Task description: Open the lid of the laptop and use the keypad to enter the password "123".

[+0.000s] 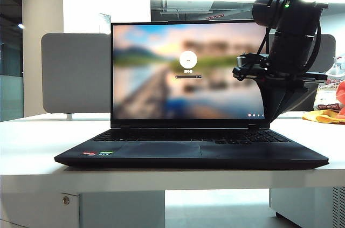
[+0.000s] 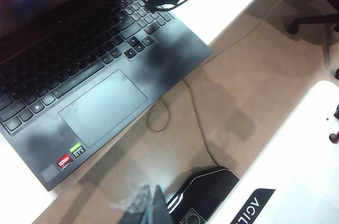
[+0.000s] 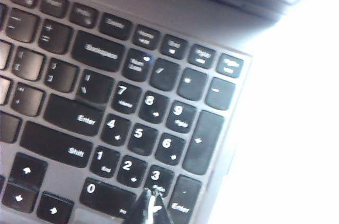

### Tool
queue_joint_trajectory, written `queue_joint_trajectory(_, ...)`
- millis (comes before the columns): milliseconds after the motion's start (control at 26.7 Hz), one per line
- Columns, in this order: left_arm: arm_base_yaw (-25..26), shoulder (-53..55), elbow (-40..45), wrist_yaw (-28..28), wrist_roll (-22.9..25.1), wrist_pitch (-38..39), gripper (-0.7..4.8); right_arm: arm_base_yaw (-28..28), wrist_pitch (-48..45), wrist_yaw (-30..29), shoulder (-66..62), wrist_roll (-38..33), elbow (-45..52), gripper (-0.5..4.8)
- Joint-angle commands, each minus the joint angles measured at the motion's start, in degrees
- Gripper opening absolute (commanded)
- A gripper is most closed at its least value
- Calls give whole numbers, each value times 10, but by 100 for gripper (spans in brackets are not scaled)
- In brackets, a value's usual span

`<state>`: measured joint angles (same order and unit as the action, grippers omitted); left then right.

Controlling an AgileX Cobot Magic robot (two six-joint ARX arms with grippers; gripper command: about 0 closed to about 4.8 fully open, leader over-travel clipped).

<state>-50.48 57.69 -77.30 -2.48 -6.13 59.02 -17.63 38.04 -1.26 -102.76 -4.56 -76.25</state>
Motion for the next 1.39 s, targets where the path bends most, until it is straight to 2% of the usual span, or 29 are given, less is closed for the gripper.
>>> queue_joint_trajectory(37,0,-2,-3,-3,-3,-4,-6,2,-2,1,1,2,-3,-2)
queue_joint_trajectory(787,0,-2,-3,-2,-3,1,-6,2,3,-25,-49,1,5,-2)
queue_joint_trajectory(937,0,-2,-3,-1,2,-1,-6,2,-34,-17,43,3,4,-2)
queue_joint_trajectory(1050,-1,-14,-3,28,4,-9,-6,2,-61,-10,111,5,14,-2)
queue_joint_trajectory(1200,-1,-76,-3,95,2,-24,-6,2,-105,-14,219,2,77,-2)
queue_joint_trajectory(1387,-1,-118,-3,104,-14,-22,-6,1,-142,-20,335,-26,185,-2)
